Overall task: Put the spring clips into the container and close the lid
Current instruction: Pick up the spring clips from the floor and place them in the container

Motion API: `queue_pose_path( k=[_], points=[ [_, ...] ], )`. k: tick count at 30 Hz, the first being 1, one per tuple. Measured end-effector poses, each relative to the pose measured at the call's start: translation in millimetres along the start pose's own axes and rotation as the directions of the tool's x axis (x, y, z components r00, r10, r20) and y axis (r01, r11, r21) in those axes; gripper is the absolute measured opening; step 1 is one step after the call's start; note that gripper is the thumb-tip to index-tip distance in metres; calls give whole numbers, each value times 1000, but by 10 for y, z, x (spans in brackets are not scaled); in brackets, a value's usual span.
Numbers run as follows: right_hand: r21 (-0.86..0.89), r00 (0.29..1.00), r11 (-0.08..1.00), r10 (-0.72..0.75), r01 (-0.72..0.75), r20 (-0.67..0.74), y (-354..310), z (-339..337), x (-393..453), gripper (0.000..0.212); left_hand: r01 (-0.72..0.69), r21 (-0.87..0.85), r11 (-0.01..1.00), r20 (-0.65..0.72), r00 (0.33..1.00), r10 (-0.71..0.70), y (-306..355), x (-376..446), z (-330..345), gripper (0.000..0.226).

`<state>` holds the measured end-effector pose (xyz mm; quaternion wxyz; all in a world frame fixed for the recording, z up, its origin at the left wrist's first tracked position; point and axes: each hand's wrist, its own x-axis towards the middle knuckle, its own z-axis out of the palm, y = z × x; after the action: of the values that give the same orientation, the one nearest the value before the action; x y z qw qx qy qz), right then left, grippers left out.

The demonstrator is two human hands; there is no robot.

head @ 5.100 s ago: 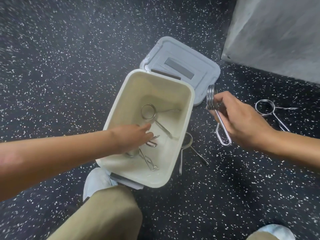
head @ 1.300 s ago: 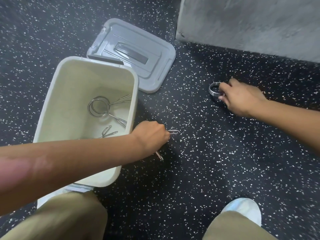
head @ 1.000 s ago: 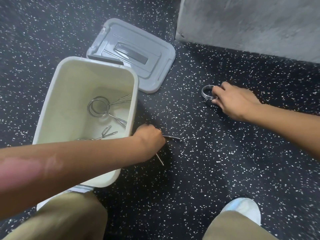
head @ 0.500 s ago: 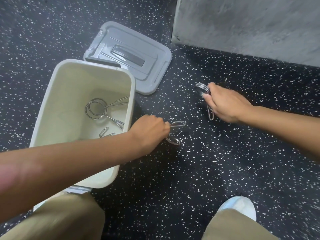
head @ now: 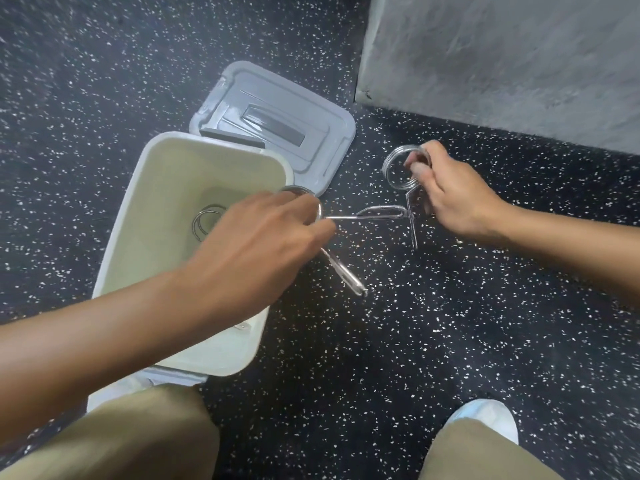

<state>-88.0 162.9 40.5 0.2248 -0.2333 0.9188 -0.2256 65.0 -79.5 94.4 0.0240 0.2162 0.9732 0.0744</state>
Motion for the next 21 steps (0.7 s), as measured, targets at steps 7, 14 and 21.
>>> queue_pose_path(
  k=[7, 14, 21],
  points=[
    [65, 993, 994, -76, 83, -95, -584, -47, 111, 30, 76, -18, 997, 0, 997, -76, -393, -510, -121, 12],
    [116, 986, 981, -148, 156, -78, -1181, 132, 330, 28, 167, 12, 986, 92, 982, -167, -696, -1061, -19, 24],
    [158, 961, 948, -265, 275, -80, -1733, 367, 642, 28, 94, 82, 992, 341, 933, -116, -772, -1329, 363, 24]
  ],
)
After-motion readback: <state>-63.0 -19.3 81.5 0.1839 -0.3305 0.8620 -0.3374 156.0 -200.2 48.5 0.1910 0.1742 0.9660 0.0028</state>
